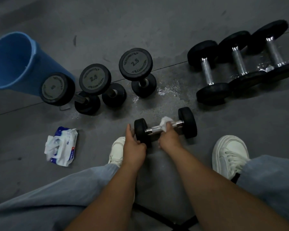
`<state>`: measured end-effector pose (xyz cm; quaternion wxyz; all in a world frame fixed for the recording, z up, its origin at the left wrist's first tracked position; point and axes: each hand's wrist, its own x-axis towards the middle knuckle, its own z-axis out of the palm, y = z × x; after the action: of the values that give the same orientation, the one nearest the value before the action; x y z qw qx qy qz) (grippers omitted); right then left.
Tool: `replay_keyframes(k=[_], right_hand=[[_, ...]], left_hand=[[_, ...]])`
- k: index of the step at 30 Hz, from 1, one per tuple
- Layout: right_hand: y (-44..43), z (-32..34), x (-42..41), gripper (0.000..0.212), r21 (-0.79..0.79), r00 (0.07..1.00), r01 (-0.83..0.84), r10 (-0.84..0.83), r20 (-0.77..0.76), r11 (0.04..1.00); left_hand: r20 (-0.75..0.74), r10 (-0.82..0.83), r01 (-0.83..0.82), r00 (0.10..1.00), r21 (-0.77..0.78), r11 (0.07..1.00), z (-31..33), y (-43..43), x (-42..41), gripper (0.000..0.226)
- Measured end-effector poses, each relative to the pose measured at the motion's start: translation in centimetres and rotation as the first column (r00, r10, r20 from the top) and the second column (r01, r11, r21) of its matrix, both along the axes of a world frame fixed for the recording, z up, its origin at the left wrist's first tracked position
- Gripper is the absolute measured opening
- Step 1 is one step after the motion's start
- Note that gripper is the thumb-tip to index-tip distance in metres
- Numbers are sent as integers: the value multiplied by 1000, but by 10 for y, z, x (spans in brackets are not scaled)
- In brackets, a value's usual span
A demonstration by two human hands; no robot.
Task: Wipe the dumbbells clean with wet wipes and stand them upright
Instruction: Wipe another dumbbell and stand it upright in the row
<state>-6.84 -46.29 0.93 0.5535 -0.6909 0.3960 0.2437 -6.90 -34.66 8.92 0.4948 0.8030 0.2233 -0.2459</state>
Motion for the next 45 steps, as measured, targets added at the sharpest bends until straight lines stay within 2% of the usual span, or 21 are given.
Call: replay_keyframes(k=[2, 4, 7, 10, 12, 14, 15, 17, 18, 21, 23, 25, 29, 30, 32, 34, 36, 38, 40, 43, 45], right_hand=[[8, 23, 7, 31, 40, 996, -88, 87, 29, 995], [4, 41, 17, 40, 29, 997, -39, 37, 75, 999], [-9, 35, 27, 53, -185, 997, -70, 72, 4, 980], [-5, 28, 28, 50, -72, 990, -123, 127, 60, 990], [-11, 16, 29, 51, -102, 992, -27, 39, 119, 994], [-15, 22, 31, 46, -205, 995, 23, -2, 99, 979], [-15, 24, 32, 46, -230, 995, -24, 45, 85, 973], [-7, 29, 32, 47, -152, 973, -158, 180, 146, 976], [-2, 32, 33, 48, -136, 965, -151, 176, 192, 979], [-5, 22, 41, 39, -236, 972, 58, -1, 235, 970], [-8, 22, 43, 25, -308, 978, -9, 73, 197, 951], [-5, 24, 44, 26, -289, 973, -112, 165, 163, 951], [-5, 35, 53, 27, -405, 966, 112, -5, 257, 907], [-7, 34, 53, 27, -421, 971, 107, -3, 240, 901], [-9, 32, 53, 33, -422, 987, 54, 16, 162, 905], [0, 33, 52, 37, -384, 985, -72, 125, 115, 921], [12, 35, 51, 35, -297, 947, -198, 261, 190, 934], [15, 34, 54, 35, -226, 952, -59, 123, 282, 972], [8, 25, 55, 42, -211, 971, 82, -30, 239, 974], [13, 23, 45, 52, -65, 971, -208, 214, 103, 976], [15, 24, 41, 56, -59, 982, -110, 118, 150, 992]], left_hand=[[35, 17, -18, 999, 12, 1000, -3, 1, 10, 98], [60, -6, 2, 998, 67, 998, -5, 0, 20, 95], [108, -116, 92, 987, 204, 975, -9, -9, 34, 86], [153, -84, 38, 985, 279, 959, -18, -18, 45, 72], [197, 7, -58, 980, 257, 965, -20, -20, 52, 62], [241, 52, -111, 969, 238, 965, -22, -20, 57, 53], [259, 68, -131, 964, 235, 963, -22, -18, 61, 51], [280, 104, -172, 954, 230, 958, -28, -15, 68, 46], [280, 125, -189, 952, 212, 959, -32, -13, 71, 43], [263, 168, -210, 950, 139, 968, -39, -12, 71, 35], [241, 179, -209, 954, 108, 972, -40, -11, 71, 38], [223, 203, -219, 954, 51, 974, -38, -7, 73, 39], [225, 221, -228, 949, 5, 974, -40, -5, 69, 39], [226, 218, -227, 949, 15, 974, -41, -6, 68, 40], [233, 212, -224, 949, 29, 974, -41, -7, 65, 41], [238, 210, -223, 948, 29, 974, -42, -6, 64, 42], [229, 208, -219, 951, 24, 975, -41, -6, 63, 42], [228, 211, -221, 951, 21, 975, -40, -5, 63, 42], [229, 212, -221, 950, 14, 975, -39, -5, 62, 41], [220, 188, -195, 957, 12, 981, -41, -2, 62, 43], [210, 189, -199, 959, 23, 980, -41, 0, 61, 43]])
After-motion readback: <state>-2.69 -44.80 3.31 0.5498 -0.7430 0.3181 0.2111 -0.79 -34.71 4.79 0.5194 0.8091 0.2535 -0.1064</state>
